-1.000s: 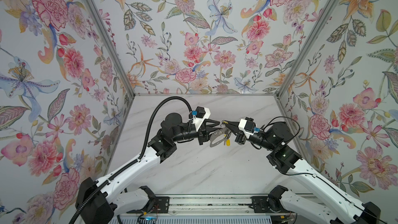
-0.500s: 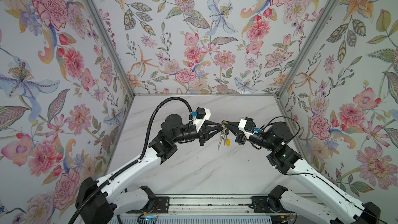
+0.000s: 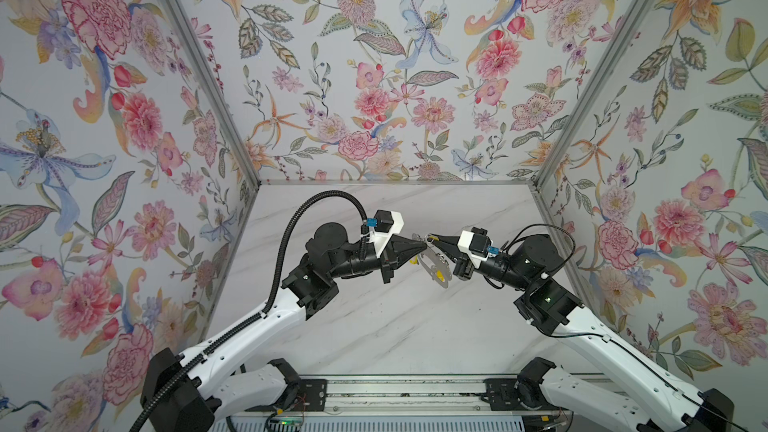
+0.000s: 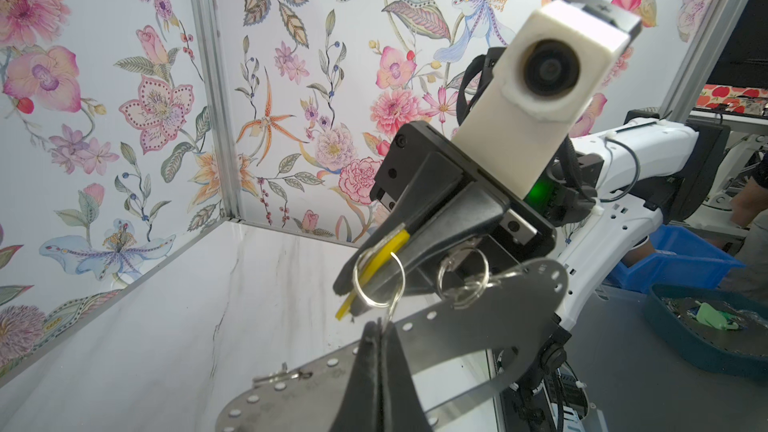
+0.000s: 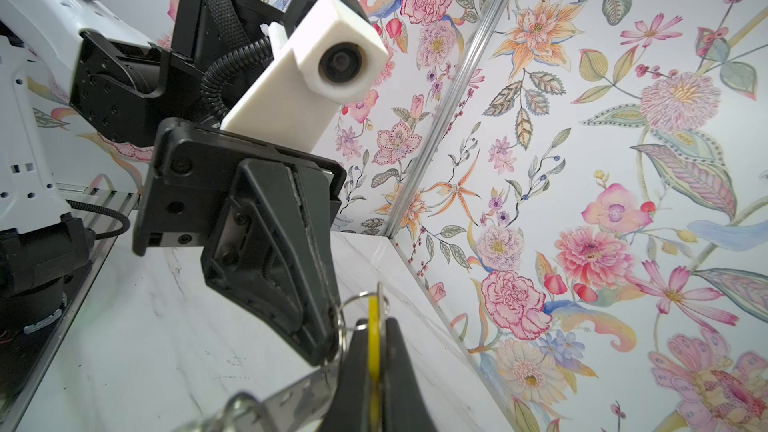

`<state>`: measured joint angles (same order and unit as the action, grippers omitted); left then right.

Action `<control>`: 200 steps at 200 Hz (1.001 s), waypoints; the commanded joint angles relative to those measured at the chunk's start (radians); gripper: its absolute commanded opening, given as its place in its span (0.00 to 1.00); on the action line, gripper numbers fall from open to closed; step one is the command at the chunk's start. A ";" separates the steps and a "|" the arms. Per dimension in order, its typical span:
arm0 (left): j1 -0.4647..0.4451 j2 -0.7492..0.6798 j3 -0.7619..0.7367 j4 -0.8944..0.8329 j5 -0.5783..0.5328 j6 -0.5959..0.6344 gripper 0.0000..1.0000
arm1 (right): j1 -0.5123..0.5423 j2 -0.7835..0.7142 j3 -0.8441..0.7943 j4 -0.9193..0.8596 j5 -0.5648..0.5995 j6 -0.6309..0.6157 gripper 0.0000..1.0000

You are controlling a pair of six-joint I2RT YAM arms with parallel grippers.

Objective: Remove the keys from the keyring

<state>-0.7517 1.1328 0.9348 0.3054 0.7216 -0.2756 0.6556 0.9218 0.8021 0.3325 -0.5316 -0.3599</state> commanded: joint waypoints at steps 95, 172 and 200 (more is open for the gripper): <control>-0.106 0.182 0.480 -0.835 -0.296 0.470 0.00 | 0.282 0.103 0.238 -0.393 0.469 -0.454 0.00; -0.105 0.165 0.528 -0.797 -0.249 0.507 0.10 | 0.345 0.188 0.244 -0.406 0.659 -0.531 0.00; -0.036 0.117 0.444 -0.739 -0.228 0.470 0.20 | 0.303 0.145 0.218 -0.385 0.564 -0.473 0.00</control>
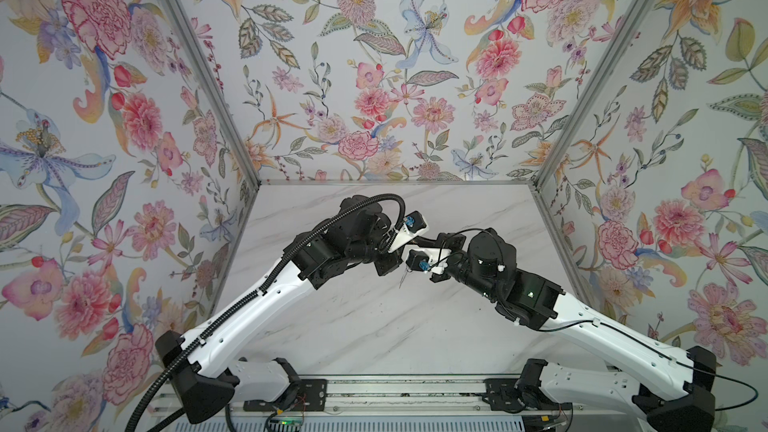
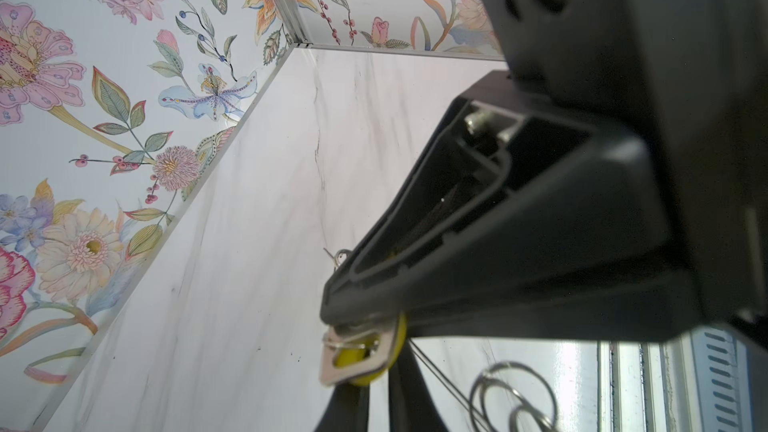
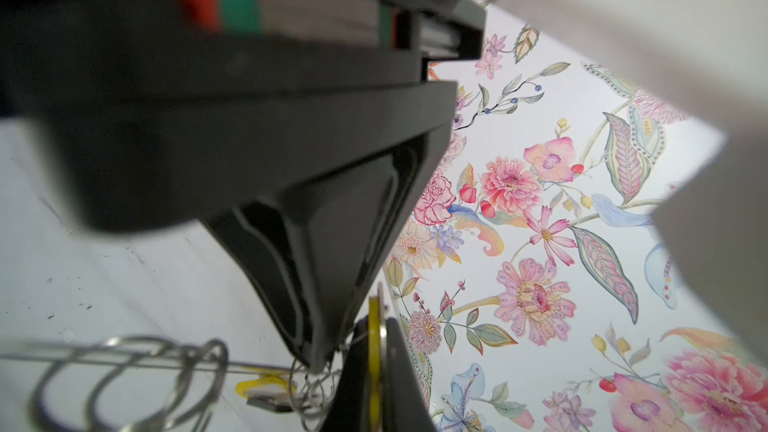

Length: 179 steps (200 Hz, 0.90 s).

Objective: Remove the keys from the keyring

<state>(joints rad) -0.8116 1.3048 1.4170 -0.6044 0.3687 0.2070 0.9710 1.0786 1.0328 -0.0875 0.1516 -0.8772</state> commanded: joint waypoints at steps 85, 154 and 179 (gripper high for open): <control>0.112 -0.168 -0.276 0.432 0.226 -0.212 0.50 | -0.168 -0.114 -0.118 0.222 -0.432 0.268 0.00; 0.112 -0.181 -0.358 0.575 0.298 -0.298 0.45 | -0.195 -0.136 -0.140 0.292 -0.524 0.344 0.00; 0.112 -0.191 -0.383 0.637 0.333 -0.327 0.38 | -0.199 -0.131 -0.145 0.316 -0.539 0.360 0.00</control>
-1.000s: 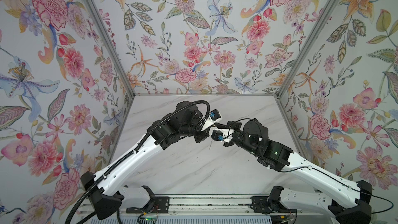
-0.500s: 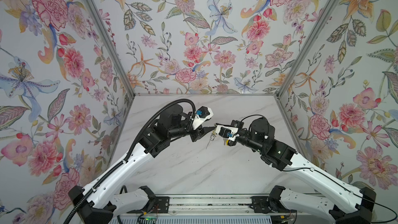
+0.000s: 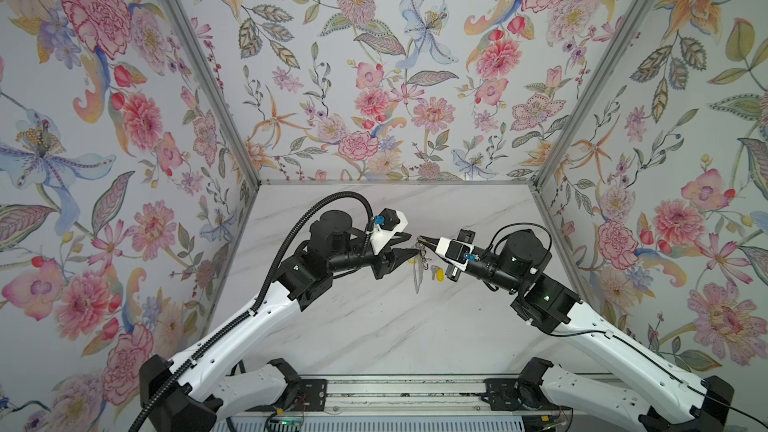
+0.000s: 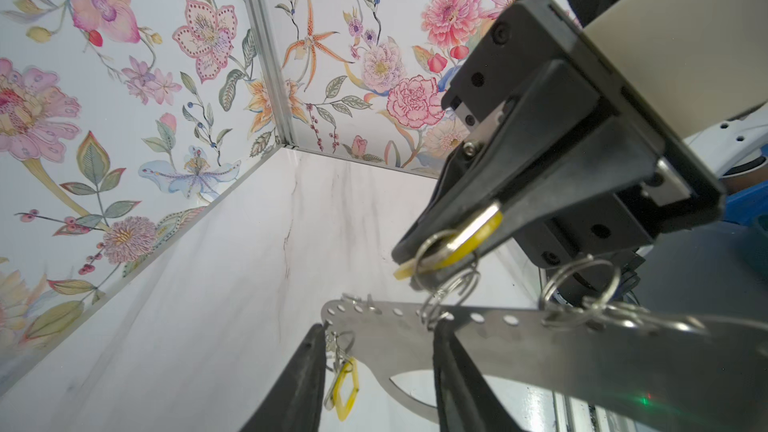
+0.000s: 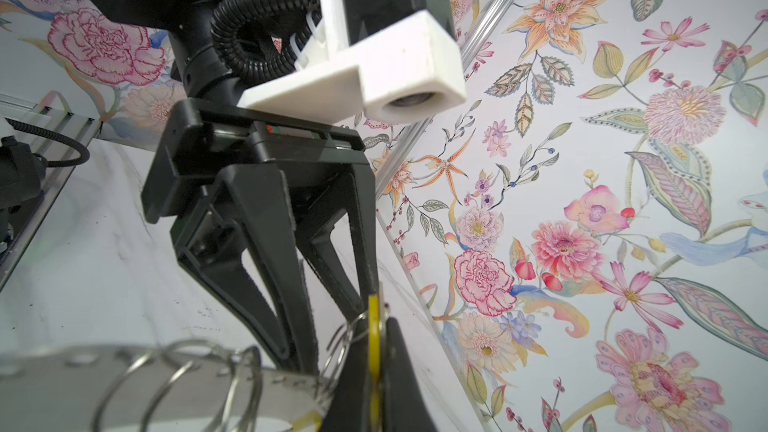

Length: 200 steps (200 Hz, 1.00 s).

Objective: Remove the keys from the keyring

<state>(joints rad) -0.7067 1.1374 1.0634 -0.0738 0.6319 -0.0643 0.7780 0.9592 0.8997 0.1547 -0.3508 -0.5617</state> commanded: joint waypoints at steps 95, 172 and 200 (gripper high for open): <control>0.006 -0.065 -0.080 0.198 0.123 -0.104 0.29 | -0.022 0.003 -0.012 0.080 -0.043 0.051 0.00; 0.004 -0.052 -0.089 0.263 0.162 -0.147 0.26 | -0.022 0.003 -0.007 0.082 -0.060 0.059 0.00; 0.005 -0.044 -0.085 0.260 0.168 -0.147 0.17 | -0.022 -0.002 -0.011 0.084 -0.059 0.060 0.00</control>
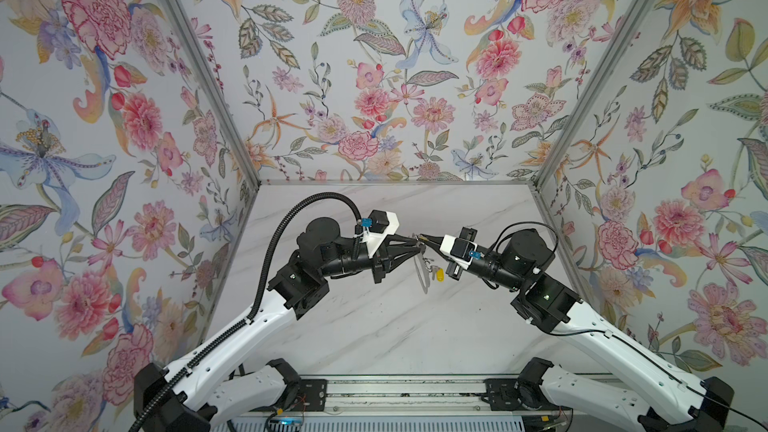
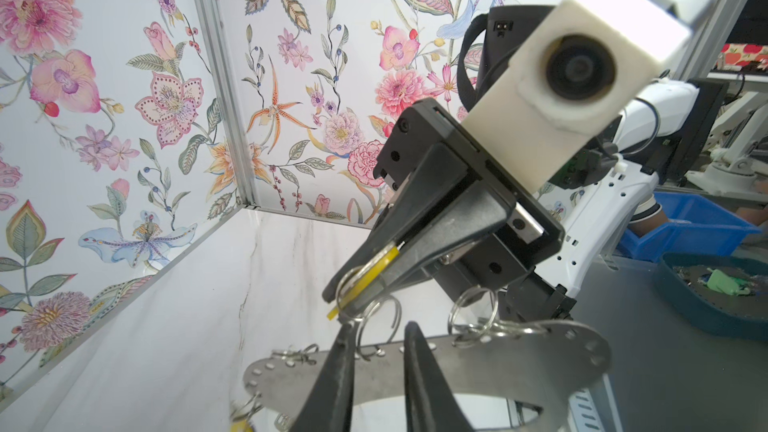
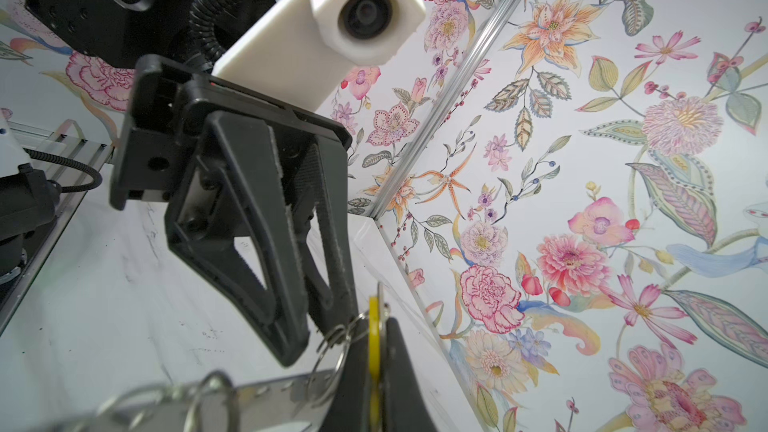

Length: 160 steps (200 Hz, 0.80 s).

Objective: Remove the keys from the keyring

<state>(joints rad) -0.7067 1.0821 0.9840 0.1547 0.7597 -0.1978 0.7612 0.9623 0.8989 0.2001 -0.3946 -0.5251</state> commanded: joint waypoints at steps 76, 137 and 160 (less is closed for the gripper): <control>0.004 0.037 -0.004 0.001 0.036 -0.005 0.25 | -0.008 -0.019 -0.015 0.048 -0.024 0.030 0.00; 0.005 0.062 0.017 -0.009 0.013 -0.001 0.26 | -0.008 -0.020 -0.013 0.044 -0.035 0.030 0.00; 0.006 0.062 0.022 0.006 0.019 -0.008 0.26 | -0.008 -0.017 -0.012 0.041 -0.037 0.031 0.00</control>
<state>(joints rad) -0.7067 1.1412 0.9840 0.1398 0.7715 -0.1989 0.7547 0.9607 0.8879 0.2047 -0.4091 -0.5148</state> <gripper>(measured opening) 0.263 0.056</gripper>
